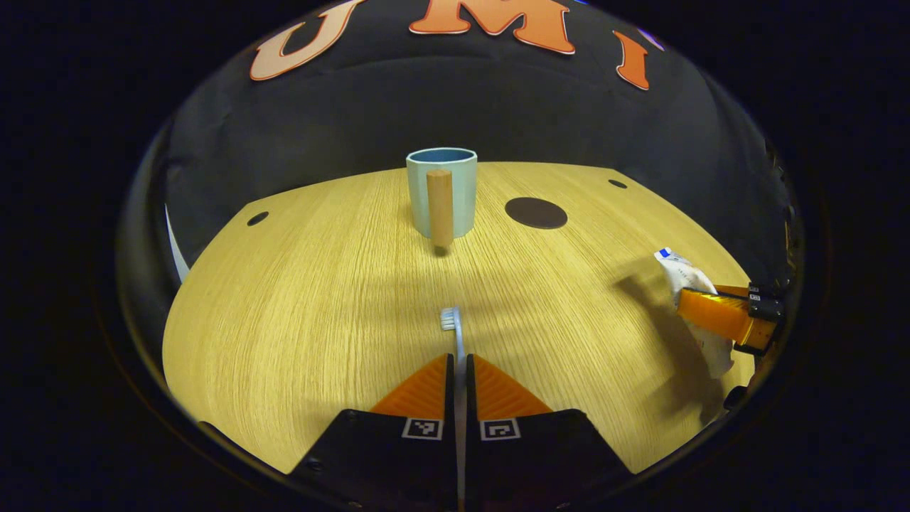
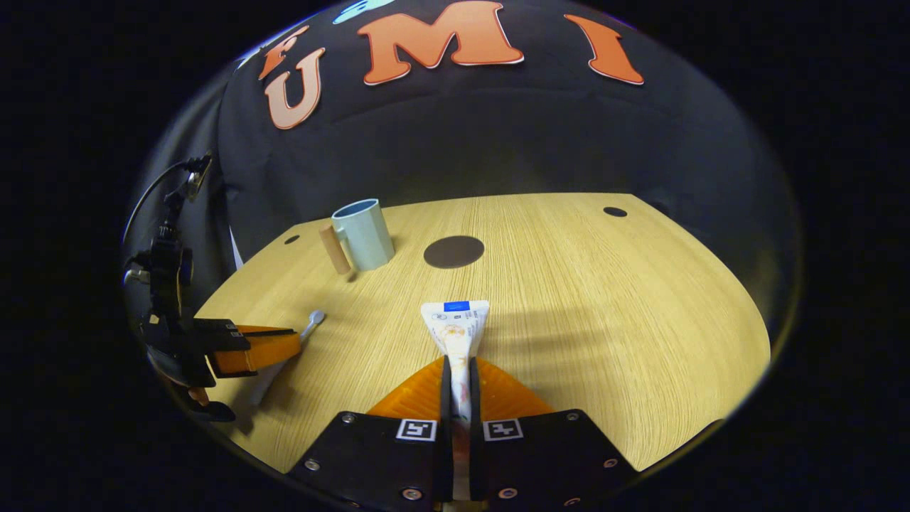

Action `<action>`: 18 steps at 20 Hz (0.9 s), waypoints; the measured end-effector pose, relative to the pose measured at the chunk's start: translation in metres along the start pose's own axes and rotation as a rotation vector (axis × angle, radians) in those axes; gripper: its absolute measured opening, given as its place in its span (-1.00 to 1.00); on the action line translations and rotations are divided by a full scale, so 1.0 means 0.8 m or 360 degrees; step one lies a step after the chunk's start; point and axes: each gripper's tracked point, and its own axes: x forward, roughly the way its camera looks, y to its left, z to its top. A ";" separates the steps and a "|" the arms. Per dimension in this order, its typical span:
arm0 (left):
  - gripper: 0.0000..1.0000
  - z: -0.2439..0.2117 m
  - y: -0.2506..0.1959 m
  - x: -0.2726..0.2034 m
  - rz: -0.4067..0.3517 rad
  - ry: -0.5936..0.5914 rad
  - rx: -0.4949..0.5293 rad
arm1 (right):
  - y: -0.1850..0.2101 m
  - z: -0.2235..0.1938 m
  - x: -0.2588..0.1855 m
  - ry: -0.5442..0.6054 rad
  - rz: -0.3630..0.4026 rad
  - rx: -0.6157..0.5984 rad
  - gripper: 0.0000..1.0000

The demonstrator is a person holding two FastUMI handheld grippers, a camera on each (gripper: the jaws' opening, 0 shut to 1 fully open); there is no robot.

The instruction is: Put the toothbrush and toothpaste on the desktop into the cup, then pick up the cup and place it on the coaster on the desktop.

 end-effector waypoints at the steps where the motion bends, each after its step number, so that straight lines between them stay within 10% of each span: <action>1: -0.90 0.006 0.004 0.003 0.0011 -0.0039 -0.0003 | -0.001 0.007 -0.002 -0.0034 -0.0005 0.0007 -0.82; 18: -0.92 0.096 -0.005 -0.027 -0.0046 -0.0584 0.0013 | 0.021 0.063 -0.012 -0.0291 0.0125 0.0097 -0.82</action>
